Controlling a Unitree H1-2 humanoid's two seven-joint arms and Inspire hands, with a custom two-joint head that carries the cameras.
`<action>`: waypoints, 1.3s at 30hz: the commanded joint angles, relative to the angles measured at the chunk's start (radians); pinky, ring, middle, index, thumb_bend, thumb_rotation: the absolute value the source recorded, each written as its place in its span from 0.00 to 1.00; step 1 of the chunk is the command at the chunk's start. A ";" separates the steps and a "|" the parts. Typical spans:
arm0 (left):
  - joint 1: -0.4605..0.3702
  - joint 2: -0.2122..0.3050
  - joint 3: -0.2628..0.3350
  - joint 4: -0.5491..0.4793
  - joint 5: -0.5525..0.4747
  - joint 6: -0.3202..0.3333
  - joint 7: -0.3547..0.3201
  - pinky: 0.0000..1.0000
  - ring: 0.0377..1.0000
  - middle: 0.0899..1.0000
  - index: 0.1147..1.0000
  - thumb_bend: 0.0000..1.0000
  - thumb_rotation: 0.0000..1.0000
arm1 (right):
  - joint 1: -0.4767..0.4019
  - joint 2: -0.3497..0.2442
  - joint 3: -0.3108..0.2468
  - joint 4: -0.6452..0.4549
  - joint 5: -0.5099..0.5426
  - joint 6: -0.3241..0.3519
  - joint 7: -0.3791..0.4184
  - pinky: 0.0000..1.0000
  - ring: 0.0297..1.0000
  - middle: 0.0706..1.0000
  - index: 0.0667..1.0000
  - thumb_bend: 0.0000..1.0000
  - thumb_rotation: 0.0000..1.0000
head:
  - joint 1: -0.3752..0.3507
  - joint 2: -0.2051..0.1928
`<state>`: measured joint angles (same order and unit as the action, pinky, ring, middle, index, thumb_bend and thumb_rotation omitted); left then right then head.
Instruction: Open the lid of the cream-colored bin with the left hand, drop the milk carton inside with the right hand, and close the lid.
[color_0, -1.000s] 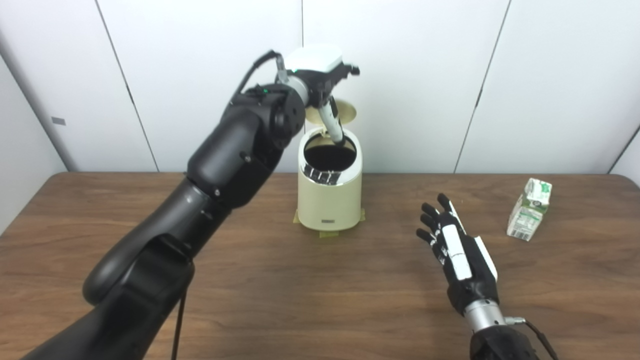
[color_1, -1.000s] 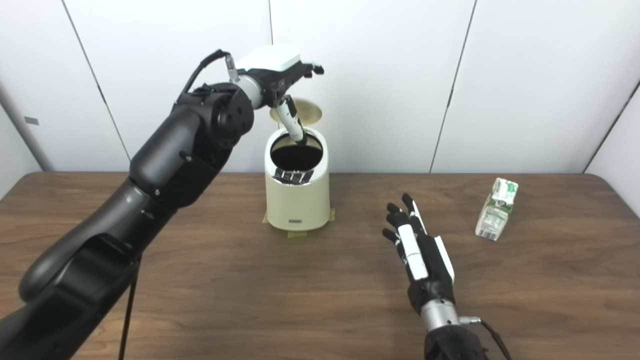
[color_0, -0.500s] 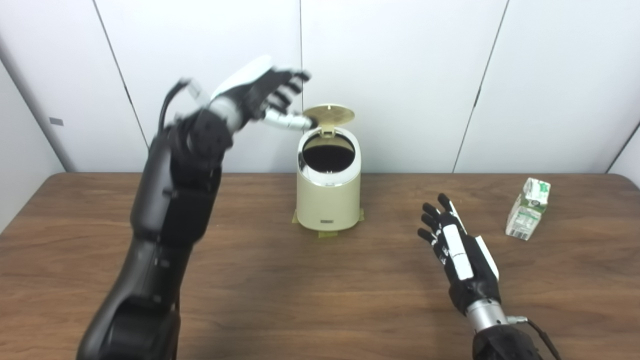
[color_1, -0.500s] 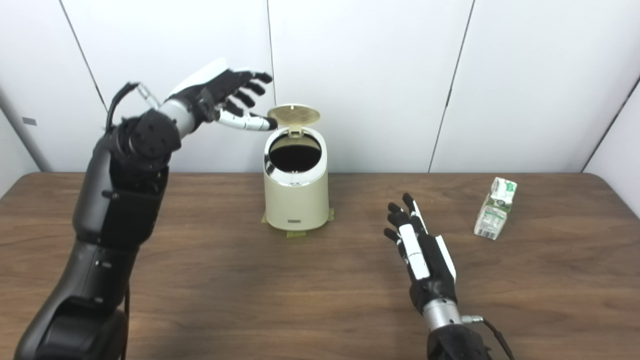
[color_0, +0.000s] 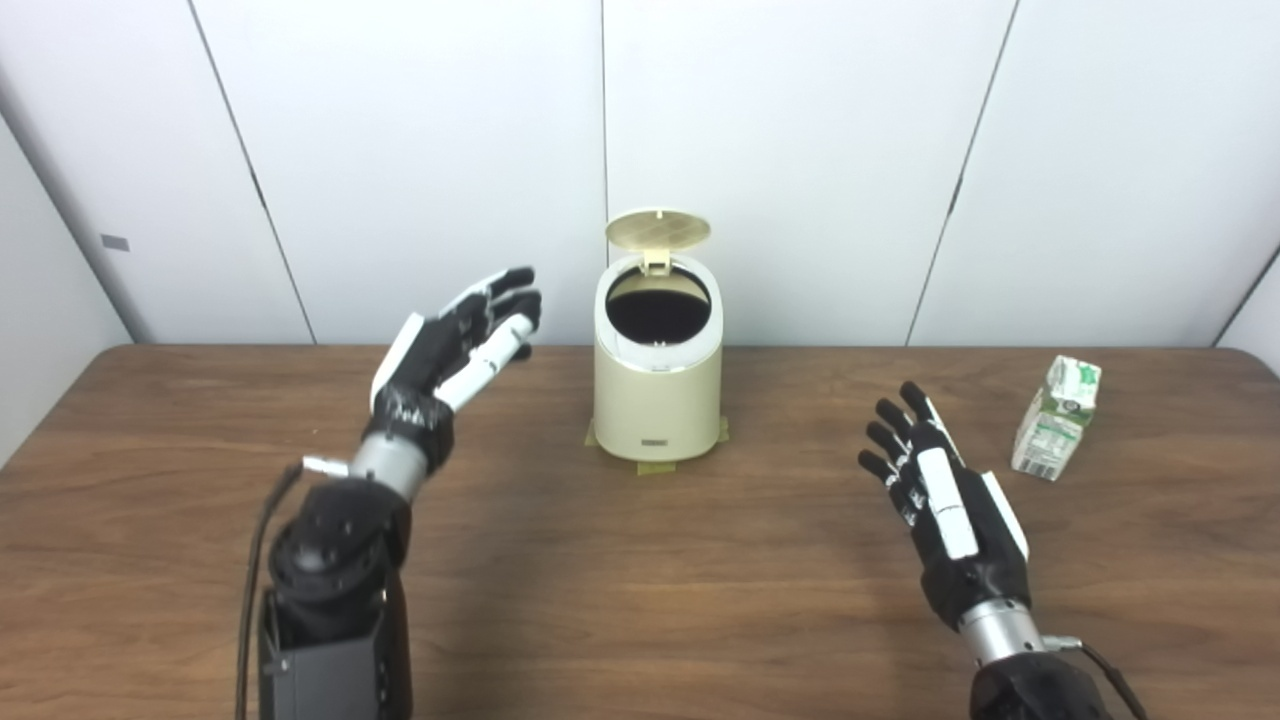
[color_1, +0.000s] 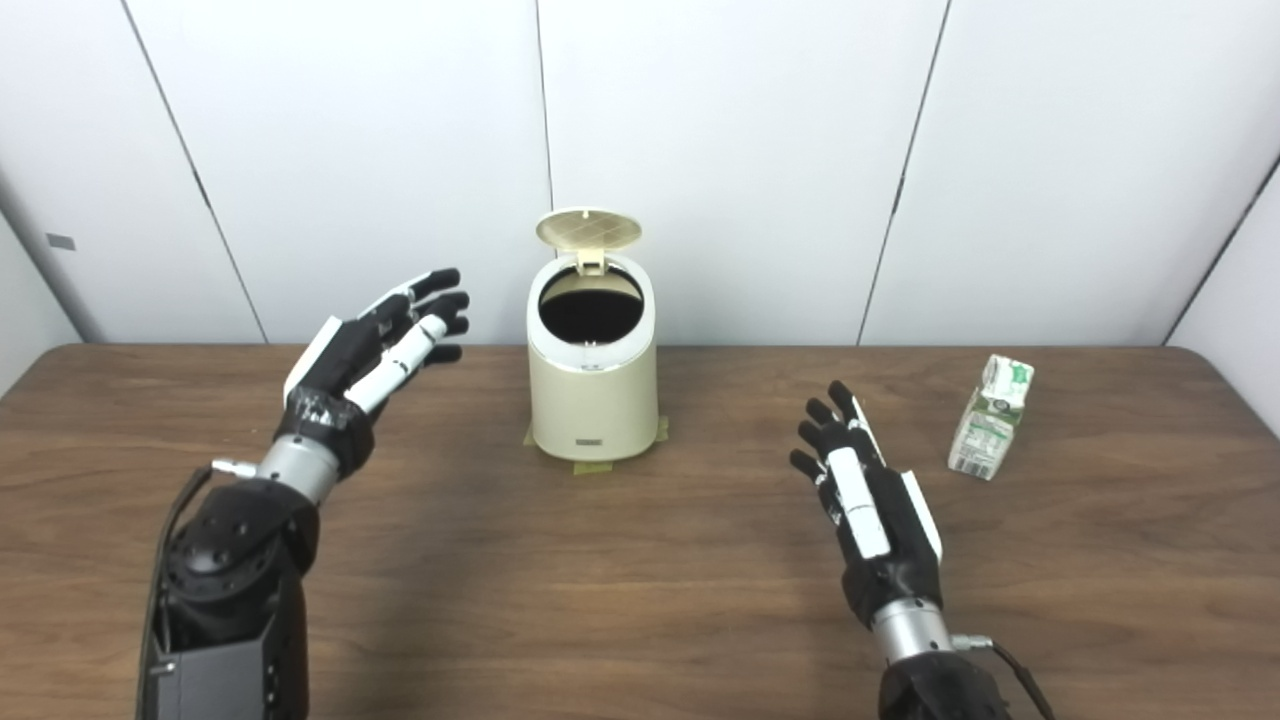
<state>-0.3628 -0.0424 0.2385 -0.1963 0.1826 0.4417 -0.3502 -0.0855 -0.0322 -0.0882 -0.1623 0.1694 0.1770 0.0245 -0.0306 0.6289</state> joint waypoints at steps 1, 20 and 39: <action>0.000 0.003 -0.022 -0.038 -0.035 -0.093 0.054 0.83 0.88 0.89 0.92 0.52 0.92 | -0.024 0.007 -0.026 -0.019 0.024 -0.057 -0.008 0.87 0.92 0.94 0.96 0.74 0.73 | -0.001 0.000; 0.106 0.121 -0.107 0.030 -0.234 -0.125 0.119 1.00 1.00 1.00 1.00 0.62 1.00 | 0.155 0.012 -0.132 -0.369 -0.075 0.159 -0.165 0.68 0.80 0.86 0.94 0.76 0.18 | -0.415 0.005; 0.127 0.238 -0.172 -0.028 -0.301 -0.087 0.089 1.00 1.00 1.00 1.00 0.63 1.00 | 0.007 -0.280 -0.124 -0.238 -0.442 0.205 -0.157 0.84 0.94 0.94 0.95 0.99 0.22 | -0.479 -0.005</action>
<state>-0.2091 0.1778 0.0713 -0.1823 -0.1136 0.3609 -0.2674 -0.0398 -0.2828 -0.2112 -0.3988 -0.2499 0.4017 -0.1365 -0.5093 0.6228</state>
